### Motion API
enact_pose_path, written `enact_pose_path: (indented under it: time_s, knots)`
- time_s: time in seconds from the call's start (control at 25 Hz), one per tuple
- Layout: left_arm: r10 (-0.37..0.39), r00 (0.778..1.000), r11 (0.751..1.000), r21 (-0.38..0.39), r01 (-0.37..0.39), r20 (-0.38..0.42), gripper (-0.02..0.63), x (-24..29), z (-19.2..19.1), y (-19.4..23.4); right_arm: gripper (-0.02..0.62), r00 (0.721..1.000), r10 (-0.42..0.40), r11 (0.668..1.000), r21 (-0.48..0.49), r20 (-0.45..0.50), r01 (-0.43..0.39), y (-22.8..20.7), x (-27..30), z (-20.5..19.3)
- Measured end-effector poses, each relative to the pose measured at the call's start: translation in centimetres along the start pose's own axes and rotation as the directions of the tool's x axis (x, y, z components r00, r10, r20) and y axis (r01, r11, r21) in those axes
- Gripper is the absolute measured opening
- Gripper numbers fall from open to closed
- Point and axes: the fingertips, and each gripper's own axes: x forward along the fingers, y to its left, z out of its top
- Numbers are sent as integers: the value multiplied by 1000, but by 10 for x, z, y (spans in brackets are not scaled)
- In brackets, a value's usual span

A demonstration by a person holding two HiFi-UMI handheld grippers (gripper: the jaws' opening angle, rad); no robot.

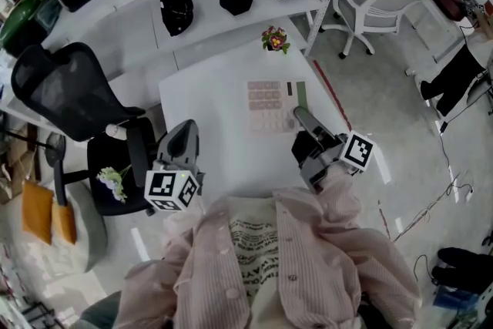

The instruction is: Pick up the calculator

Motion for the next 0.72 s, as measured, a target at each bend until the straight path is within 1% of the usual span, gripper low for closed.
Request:
enact_pose_path:
  time_s: [0.4, 0.72]
  knots:
    - [7, 1000, 1000, 4, -7, -6, 0, -3, 0, -1, 77, 1000, -6, 1000, 24, -3, 6, -1, -2, -2]
    - [11, 1000, 1000, 5, -11, -6, 0, -7, 1, -4, 75, 1000, -8, 1000, 24, -12, 8, 0, -3, -4]
